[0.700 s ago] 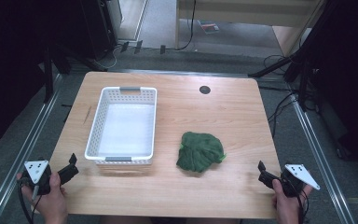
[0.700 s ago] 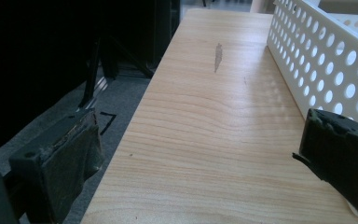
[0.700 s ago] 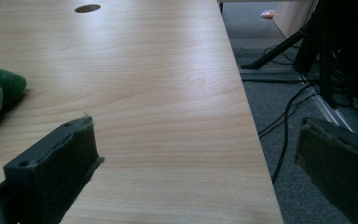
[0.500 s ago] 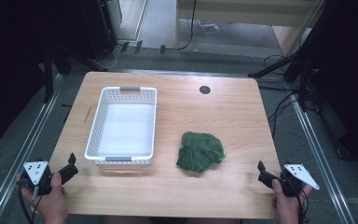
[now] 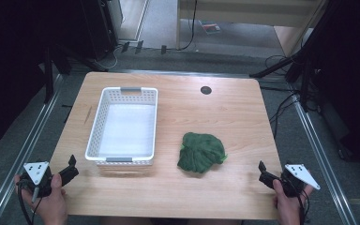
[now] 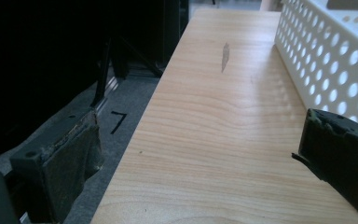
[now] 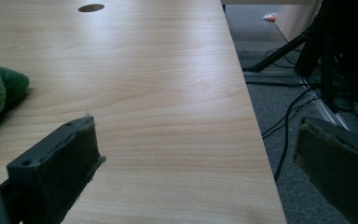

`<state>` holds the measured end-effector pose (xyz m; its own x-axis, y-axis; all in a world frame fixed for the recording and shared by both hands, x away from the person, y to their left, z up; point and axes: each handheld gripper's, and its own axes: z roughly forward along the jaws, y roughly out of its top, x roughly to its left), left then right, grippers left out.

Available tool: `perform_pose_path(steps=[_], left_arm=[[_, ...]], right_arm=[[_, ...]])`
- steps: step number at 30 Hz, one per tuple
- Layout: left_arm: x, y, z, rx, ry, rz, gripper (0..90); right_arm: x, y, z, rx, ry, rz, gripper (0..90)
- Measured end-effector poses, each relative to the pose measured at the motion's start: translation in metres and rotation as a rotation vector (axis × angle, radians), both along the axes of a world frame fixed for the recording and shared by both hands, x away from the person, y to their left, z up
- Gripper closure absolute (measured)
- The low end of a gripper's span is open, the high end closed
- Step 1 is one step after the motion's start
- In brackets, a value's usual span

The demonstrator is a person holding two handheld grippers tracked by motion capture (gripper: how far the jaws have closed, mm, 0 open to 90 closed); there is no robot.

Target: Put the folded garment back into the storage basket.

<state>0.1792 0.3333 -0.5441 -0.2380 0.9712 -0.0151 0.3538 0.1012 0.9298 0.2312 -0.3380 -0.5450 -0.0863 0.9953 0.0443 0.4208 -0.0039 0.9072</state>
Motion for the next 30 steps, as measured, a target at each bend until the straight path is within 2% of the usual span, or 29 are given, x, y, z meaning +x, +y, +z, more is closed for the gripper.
perform_pose_path(steps=[4,11,16,30], left_arm=[[-0.004,-0.002,0.008,0.005,-0.020,0.005,0.0],[-0.010,-0.002,0.023,-0.014,-0.043,0.004,0.0],[-0.012,-0.007,0.034,-0.018,-0.056,-0.017,0.0],[-0.011,-0.028,0.053,-0.019,-0.073,-0.070,0.0]], right_arm=[[0.000,0.000,0.000,0.004,0.005,-0.001,0.3],[0.001,-0.001,0.000,0.008,0.009,-0.002,0.2],[0.002,0.000,0.000,0.003,0.012,0.000,0.3],[0.002,0.000,0.000,0.001,0.014,-0.003,0.3]])
